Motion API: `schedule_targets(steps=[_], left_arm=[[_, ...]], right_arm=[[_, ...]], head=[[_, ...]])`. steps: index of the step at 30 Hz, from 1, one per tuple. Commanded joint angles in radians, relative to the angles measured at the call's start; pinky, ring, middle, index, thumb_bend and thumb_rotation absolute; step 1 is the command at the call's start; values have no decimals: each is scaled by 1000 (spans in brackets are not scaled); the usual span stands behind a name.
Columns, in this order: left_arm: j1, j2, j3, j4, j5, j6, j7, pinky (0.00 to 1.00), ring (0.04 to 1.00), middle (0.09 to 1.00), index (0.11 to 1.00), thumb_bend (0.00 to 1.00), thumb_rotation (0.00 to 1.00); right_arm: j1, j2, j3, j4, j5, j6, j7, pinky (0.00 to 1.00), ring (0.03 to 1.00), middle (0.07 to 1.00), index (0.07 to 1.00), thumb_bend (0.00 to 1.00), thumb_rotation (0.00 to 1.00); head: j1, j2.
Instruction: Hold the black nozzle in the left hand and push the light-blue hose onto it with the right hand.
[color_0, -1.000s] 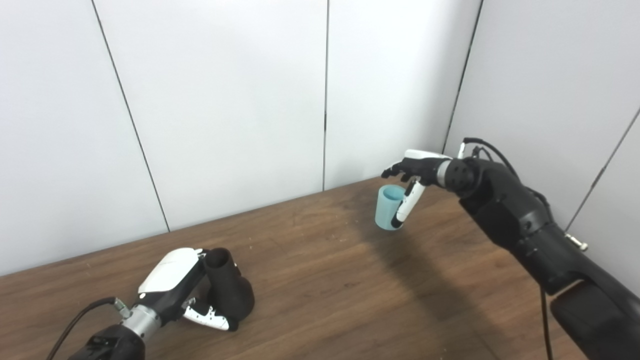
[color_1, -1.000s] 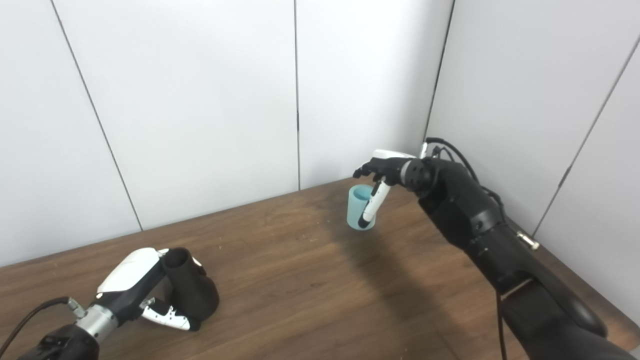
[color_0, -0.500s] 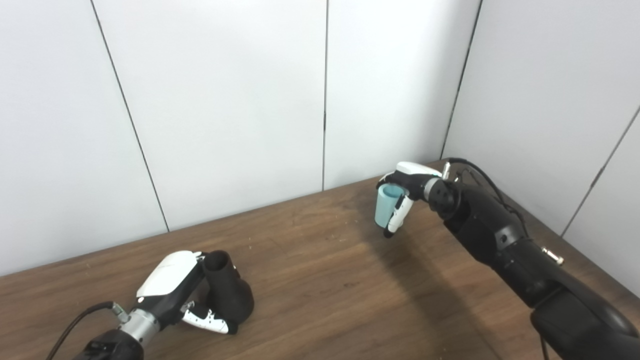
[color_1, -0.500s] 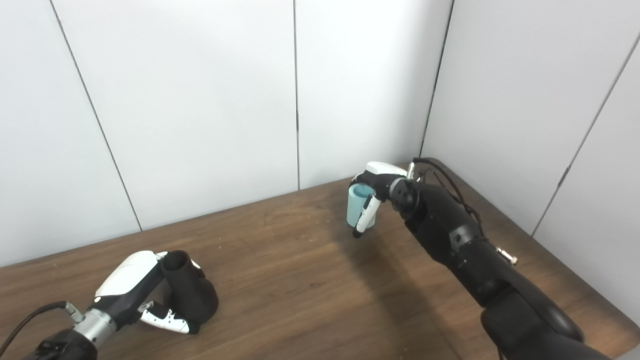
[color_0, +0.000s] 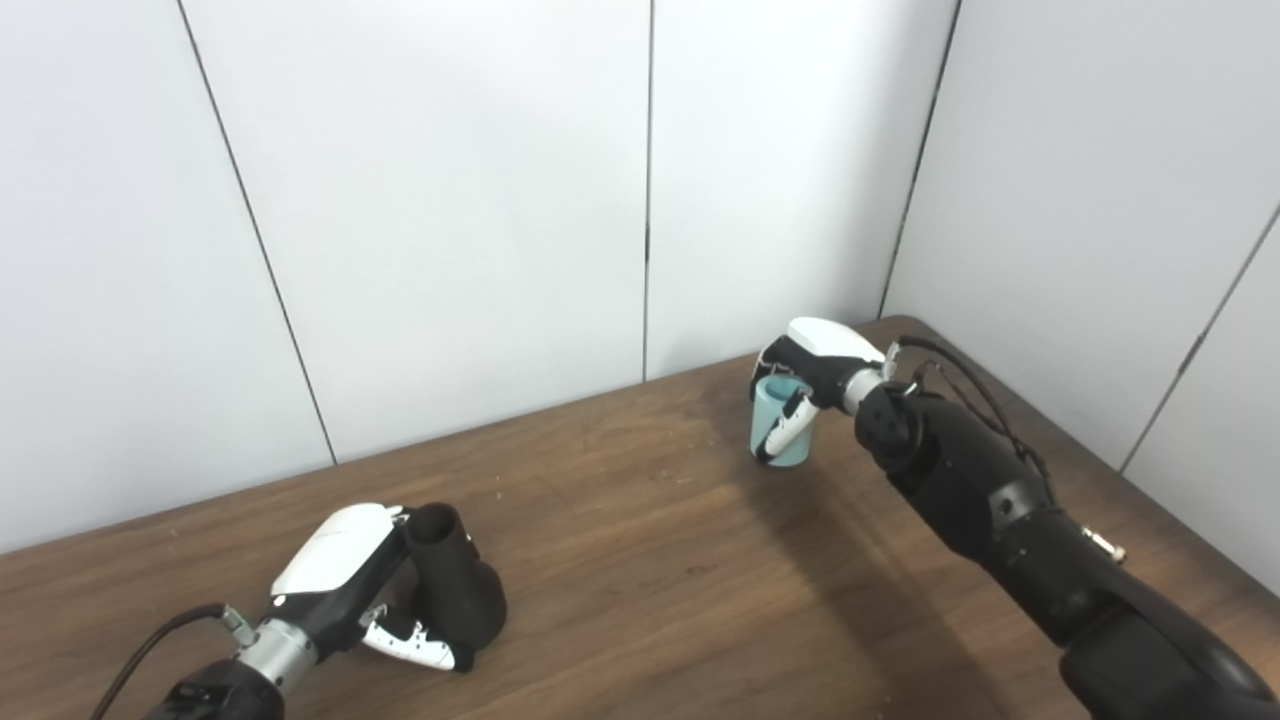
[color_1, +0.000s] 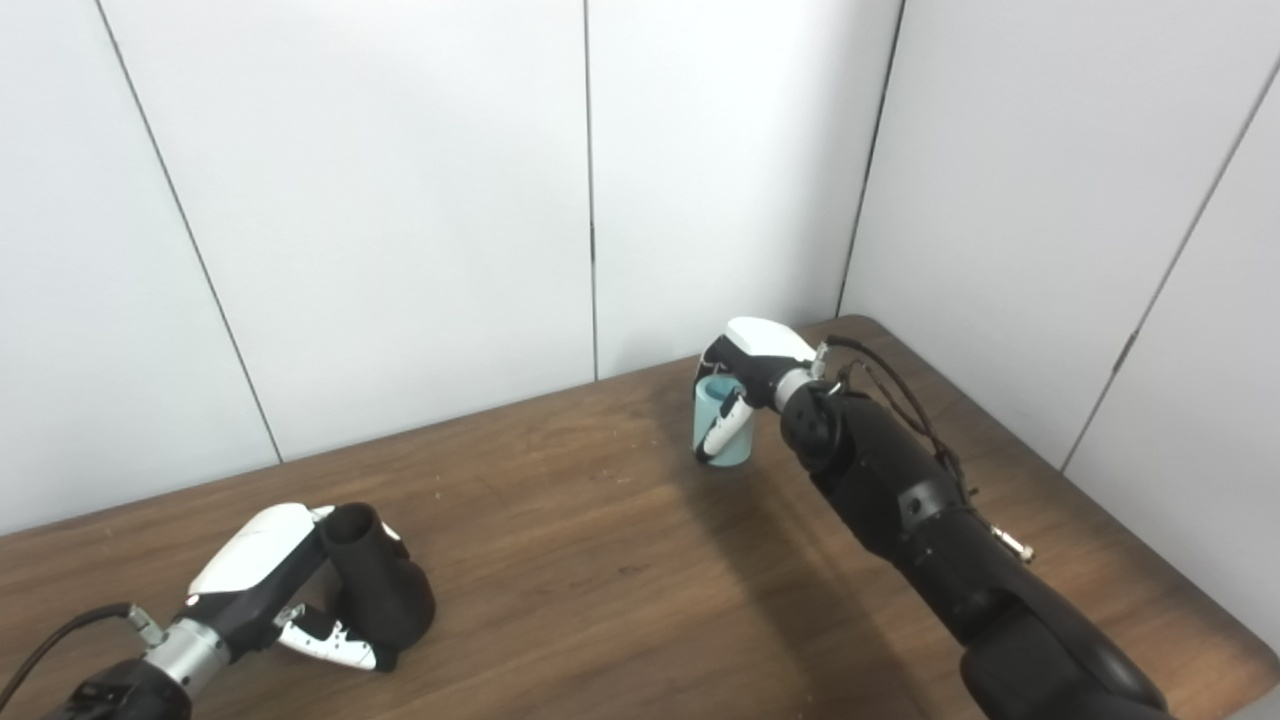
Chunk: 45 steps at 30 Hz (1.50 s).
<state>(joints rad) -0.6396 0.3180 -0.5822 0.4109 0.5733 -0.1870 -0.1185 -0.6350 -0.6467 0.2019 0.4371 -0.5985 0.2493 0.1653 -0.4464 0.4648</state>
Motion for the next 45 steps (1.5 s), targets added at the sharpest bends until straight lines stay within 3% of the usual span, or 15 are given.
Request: schedule_targets(steps=[1, 11, 15, 20, 26, 31, 39, 40, 42, 43, 45], left_arm=[[73, 39, -49, 40, 57, 19, -103, 890, 570, 486, 484, 526, 0], [69, 33, -47, 36, 56, 36, -116, 875, 567, 487, 484, 526, 0], [70, 29, -47, 24, 58, 52, -121, 879, 573, 489, 482, 526, 0], [71, 17, -51, 8, 55, 80, -140, 883, 578, 493, 479, 526, 0], [71, 5, -63, -14, 58, 92, -155, 888, 572, 499, 475, 525, 0], [66, -7, -74, -17, 64, 106, -160, 887, 572, 506, 471, 524, 0], [49, -37, -98, -28, 79, 154, -180, 917, 572, 488, 483, 526, 0], [46, -39, -100, -29, 80, 160, -183, 921, 570, 481, 487, 526, 0], [41, -48, -102, -28, 78, 171, -190, 932, 563, 463, 495, 526, 0], [38, -52, -102, -29, 78, 177, -194, 934, 562, 461, 496, 526, 0], [35, -61, -104, -31, 80, 191, -199, 936, 560, 457, 497, 526, 0]], right_arm=[[-38, -25, -24, -18, 0, -38, -46, 435, 456, 483, 486, 523, 0], [-41, -36, -27, -27, 7, -66, -41, 409, 447, 491, 485, 521, 0], [-39, -36, -35, -66, 18, -69, -25, 412, 445, 493, 485, 521, 0], [-36, -10, -40, -233, 35, -38, 26, 413, 449, 491, 480, 522, 0], [-65, 52, -31, -427, 94, -56, 91, 379, 439, 488, 487, 521, 0], [-98, 95, -17, -496, 110, -59, 146, 371, 436, 483, 494, 521, 0], [-153, 150, 16, -585, 113, -51, 230, 351, 420, 493, 503, 519, 0], [-159, 158, 20, -592, 111, -54, 236, 363, 423, 490, 501, 519, 0], [-170, 168, 27, -600, 107, -63, 246, 568, 444, 476, 497, 521, 0], [-176, 173, 29, -601, 111, -70, 251, 592, 449, 472, 497, 521, 0], [-186, 185, 26, -596, 130, -76, 260, 422, 441, 479, 493, 521, 0]], head=[[-2, 4], [10, 12], [56, 24], [114, 29], [187, 33], [229, 43], [366, 68], [366, 68], [399, 76], [404, 77], [423, 84]])
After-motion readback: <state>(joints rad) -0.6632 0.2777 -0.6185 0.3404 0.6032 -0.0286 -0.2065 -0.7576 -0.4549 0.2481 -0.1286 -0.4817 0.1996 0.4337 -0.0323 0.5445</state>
